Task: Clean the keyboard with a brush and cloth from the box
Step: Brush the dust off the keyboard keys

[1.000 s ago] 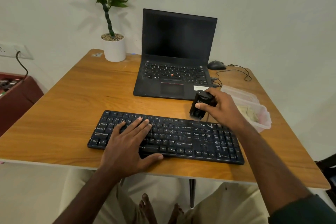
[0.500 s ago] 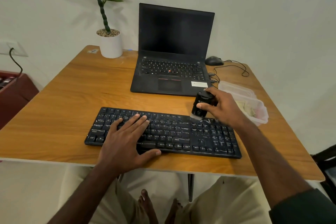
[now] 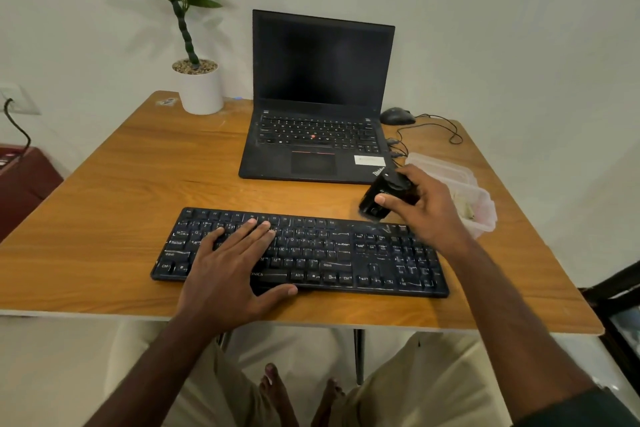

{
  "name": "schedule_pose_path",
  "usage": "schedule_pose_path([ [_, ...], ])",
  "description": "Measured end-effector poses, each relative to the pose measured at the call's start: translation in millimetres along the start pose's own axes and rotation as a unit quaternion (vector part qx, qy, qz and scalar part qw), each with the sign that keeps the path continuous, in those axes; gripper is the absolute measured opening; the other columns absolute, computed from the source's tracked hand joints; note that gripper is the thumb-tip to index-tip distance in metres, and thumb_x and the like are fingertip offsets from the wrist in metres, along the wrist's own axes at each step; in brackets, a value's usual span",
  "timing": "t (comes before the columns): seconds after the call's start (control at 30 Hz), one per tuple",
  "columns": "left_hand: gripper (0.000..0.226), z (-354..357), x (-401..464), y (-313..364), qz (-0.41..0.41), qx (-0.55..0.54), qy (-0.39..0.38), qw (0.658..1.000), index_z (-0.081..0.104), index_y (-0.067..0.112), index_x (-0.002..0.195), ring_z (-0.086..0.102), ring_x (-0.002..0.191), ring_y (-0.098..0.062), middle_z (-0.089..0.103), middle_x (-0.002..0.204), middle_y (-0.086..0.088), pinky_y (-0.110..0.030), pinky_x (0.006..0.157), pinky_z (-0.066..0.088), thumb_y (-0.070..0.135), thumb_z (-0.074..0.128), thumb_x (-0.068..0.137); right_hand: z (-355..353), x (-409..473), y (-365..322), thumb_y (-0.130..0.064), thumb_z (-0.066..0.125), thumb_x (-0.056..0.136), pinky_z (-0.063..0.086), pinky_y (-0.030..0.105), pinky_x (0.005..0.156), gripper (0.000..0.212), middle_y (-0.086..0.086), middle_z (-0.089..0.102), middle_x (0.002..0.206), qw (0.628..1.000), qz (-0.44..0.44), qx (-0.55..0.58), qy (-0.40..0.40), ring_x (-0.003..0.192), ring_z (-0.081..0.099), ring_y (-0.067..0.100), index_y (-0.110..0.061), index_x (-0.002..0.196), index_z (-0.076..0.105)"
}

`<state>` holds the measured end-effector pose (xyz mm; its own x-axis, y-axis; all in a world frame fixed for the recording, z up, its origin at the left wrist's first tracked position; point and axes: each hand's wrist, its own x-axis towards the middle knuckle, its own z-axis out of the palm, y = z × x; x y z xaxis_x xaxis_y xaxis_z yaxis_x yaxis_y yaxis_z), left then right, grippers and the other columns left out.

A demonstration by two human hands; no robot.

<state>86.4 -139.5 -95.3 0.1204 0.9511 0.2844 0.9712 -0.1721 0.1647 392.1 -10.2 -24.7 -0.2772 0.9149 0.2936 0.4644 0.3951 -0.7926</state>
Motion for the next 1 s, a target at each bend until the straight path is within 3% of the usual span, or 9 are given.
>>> schedule_pose_path([
  [0.1,0.099,1,0,0,0.005,0.004,0.0,1.0,0.048,0.02,0.146,0.033,0.145,-0.012,0.045,0.153,0.002,-0.049,0.117,0.024,0.092,0.031,0.079,-19,-2,2,-0.027,0.078,0.086,0.056,0.026,0.078,0.032,-0.01,0.069,0.104,0.998,0.014,-0.056,-0.03,0.098,0.066,0.008,-0.028,0.114,0.063],
  [0.17,0.1,1,0,0,0.004,0.002,0.001,1.0,0.048,0.02,0.146,0.033,0.145,-0.012,0.045,0.153,0.003,-0.05,0.117,0.025,0.092,0.031,0.079,-20,-2,4,-0.027,0.079,0.085,0.054,0.017,0.071,0.032,-0.009,0.069,0.102,0.996,0.026,-0.07,-0.05,0.092,0.067,0.005,-0.027,0.113,0.062],
  [0.27,0.1,1,1,0,0.005,0.008,0.0,1.0,0.05,0.019,0.145,0.035,0.144,-0.014,0.046,0.152,0.001,-0.051,0.116,0.027,0.092,0.031,0.079,0,-2,4,-0.028,0.078,0.086,0.057,0.02,0.068,0.033,-0.003,0.069,0.102,0.997,0.029,-0.055,-0.034,0.091,0.068,0.008,-0.022,0.115,0.062],
  [0.37,0.099,1,0,0,0.007,0.008,0.001,1.0,0.049,0.019,0.145,0.035,0.144,-0.014,0.046,0.152,0.001,-0.051,0.116,0.027,0.092,0.03,0.08,18,-4,3,-0.03,0.077,0.088,0.054,0.016,0.069,0.033,-0.002,0.069,0.102,0.998,0.013,-0.056,-0.005,0.086,0.066,0.002,-0.021,0.116,0.063],
  [0.5,0.099,1,0,0,0.005,0.006,0.003,1.0,0.05,0.019,0.145,0.036,0.144,-0.014,0.047,0.151,0.002,-0.05,0.116,0.026,0.091,0.031,0.08,-6,-2,5,-0.027,0.079,0.086,0.054,0.031,0.086,0.029,-0.007,0.071,0.102,0.999,0.023,-0.016,0.018,0.099,0.066,0.01,-0.025,0.111,0.065],
  [0.57,0.099,1,1,0,0.004,0.008,-0.001,1.0,0.05,0.02,0.145,0.036,0.144,-0.013,0.047,0.151,0.002,-0.051,0.116,0.026,0.091,0.032,0.079,-15,-3,10,-0.03,0.079,0.085,0.058,0.037,0.086,0.03,-0.007,0.071,0.103,0.999,0.04,-0.036,-0.003,0.099,0.067,0.011,-0.028,0.112,0.064],
  [0.7,0.098,-1,2,0,0.002,0.01,-0.003,1.0,0.051,0.02,0.144,0.036,0.144,-0.013,0.048,0.15,0.002,-0.052,0.115,0.029,0.091,0.032,0.079,12,-7,5,-0.03,0.078,0.086,0.061,0.052,0.082,0.026,-0.007,0.07,0.104,0.997,0.063,0.036,-0.018,0.099,0.069,0.02,-0.034,0.108,0.064],
  [0.9,0.1,-6,0,-15,-0.013,0.001,0.013,1.0,0.054,0.018,0.141,0.041,0.141,-0.015,0.051,0.148,0.0,-0.051,0.114,0.03,0.091,0.031,0.077,26,4,-7,-0.024,0.078,0.087,0.057,0.044,0.092,0.029,-0.002,0.071,0.105,0.998,0.037,0.059,0.001,0.102,0.067,0.021,-0.023,0.113,0.065],
  [1.0,0.1,-9,-3,-30,-0.022,0.005,0.014,1.0,0.053,0.018,0.142,0.04,0.141,-0.014,0.051,0.148,0.001,-0.049,0.115,0.027,0.091,0.033,0.077,12,8,0,-0.022,0.079,0.086,0.057,0.038,0.087,0.03,0.0,0.071,0.104,0.999,0.033,0.041,0.002,0.101,0.067,0.021,-0.017,0.113,0.066],
])
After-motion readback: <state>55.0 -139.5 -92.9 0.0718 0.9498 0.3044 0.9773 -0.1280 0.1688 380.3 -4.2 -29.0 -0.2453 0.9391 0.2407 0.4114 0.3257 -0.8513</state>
